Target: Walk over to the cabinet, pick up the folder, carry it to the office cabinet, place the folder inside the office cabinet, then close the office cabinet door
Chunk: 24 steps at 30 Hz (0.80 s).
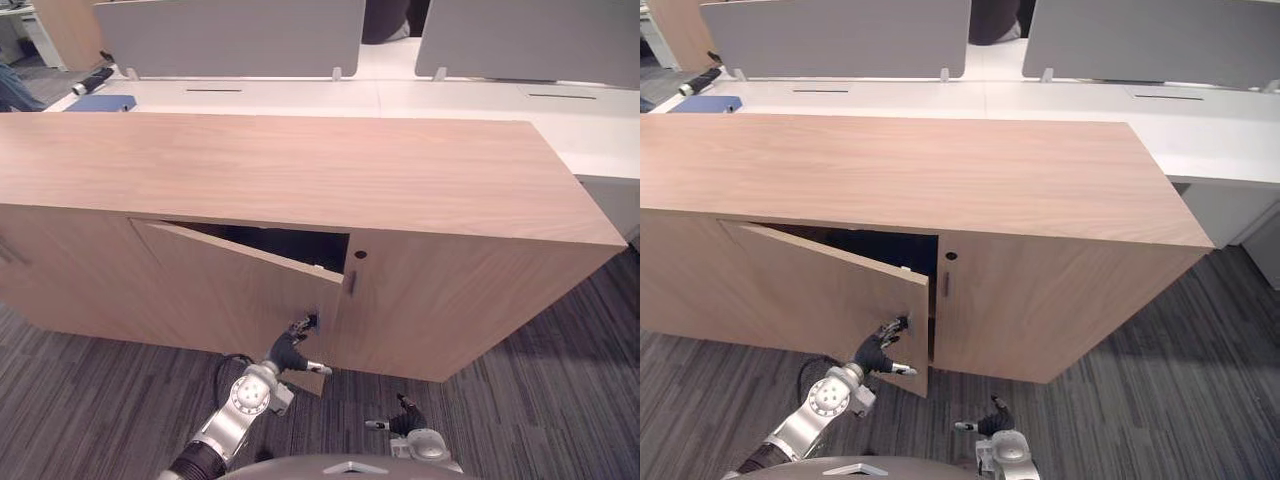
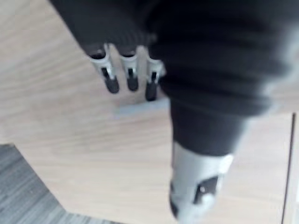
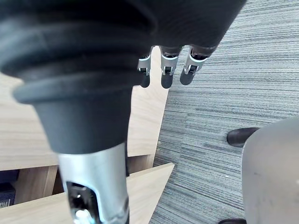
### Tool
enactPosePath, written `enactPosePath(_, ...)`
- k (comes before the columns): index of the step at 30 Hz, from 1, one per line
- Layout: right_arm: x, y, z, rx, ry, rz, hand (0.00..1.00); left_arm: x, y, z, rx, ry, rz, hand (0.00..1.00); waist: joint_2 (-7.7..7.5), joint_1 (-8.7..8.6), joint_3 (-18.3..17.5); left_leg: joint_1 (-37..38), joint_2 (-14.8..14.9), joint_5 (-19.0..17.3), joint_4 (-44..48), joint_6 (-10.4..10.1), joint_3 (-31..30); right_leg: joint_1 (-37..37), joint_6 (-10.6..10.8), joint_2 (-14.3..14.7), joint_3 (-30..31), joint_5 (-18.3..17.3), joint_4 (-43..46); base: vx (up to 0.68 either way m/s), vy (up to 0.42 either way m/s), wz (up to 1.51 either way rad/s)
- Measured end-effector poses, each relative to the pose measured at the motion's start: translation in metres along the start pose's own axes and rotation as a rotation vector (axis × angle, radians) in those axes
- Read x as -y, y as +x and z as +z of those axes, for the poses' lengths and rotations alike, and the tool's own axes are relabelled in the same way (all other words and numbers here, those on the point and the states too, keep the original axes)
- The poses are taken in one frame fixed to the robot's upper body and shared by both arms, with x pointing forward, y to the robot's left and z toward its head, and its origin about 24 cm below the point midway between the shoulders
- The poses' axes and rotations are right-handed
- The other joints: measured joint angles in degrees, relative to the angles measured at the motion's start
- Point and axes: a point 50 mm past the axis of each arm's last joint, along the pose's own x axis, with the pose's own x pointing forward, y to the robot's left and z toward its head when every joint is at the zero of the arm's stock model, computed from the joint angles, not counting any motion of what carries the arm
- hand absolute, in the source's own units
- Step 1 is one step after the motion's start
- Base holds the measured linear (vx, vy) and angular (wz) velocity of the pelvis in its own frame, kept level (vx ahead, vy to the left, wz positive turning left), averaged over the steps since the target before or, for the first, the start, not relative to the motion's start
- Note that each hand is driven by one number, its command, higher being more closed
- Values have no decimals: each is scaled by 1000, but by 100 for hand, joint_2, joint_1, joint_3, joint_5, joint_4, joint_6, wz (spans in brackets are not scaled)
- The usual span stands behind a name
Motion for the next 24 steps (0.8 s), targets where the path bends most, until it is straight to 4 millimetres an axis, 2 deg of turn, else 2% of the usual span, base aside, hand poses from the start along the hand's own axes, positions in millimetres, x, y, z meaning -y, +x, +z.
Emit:
enactPosePath(6, -1, 0, 1, 3, 1, -1, 0, -8, 8, 13, 41, -10, 28, 0, -38, -57, 10, 46, 3, -29, -17, -5, 24, 32, 1, -6, 9, 4, -54, -5, -15, -4)
enactPosePath(12, -2, 0, 0, -6, 16, -6, 0, -16, 6, 9, 30, -15, 53, 0, -87, -53, 10, 47, -5, -28, -18, -5, 23, 35, 22, -23, 7, 14, -73, -39, -17, -1)
enactPosePath(14, -2, 0, -2, -16, 34, -7, 0, -20, 4, 3, 8, -23, 71, 0, -109, -41, -4, 46, -10, -28, -18, -5, 20, 39, 32, -30, 4, 16, -80, 0, 0, 0)
enactPosePath(17, -2, 0, -5, -32, 40, -6, 0, -29, -3, -18, -74, -46, 115, 0, -161, -34, -33, 46, -22, -28, -18, -4, 14, 48, 41, -41, -2, 16, -99, 0, 0, 0)
enactPosePath(24, 0, 0, -9, -57, 79, -21, 0, -40, -32, -64, -255, -113, 200, 0, -268, -2, -5, 45, -89, -28, -19, 0, -150, 152, 99, -103, -177, -23, -123, 1, -13, 11)
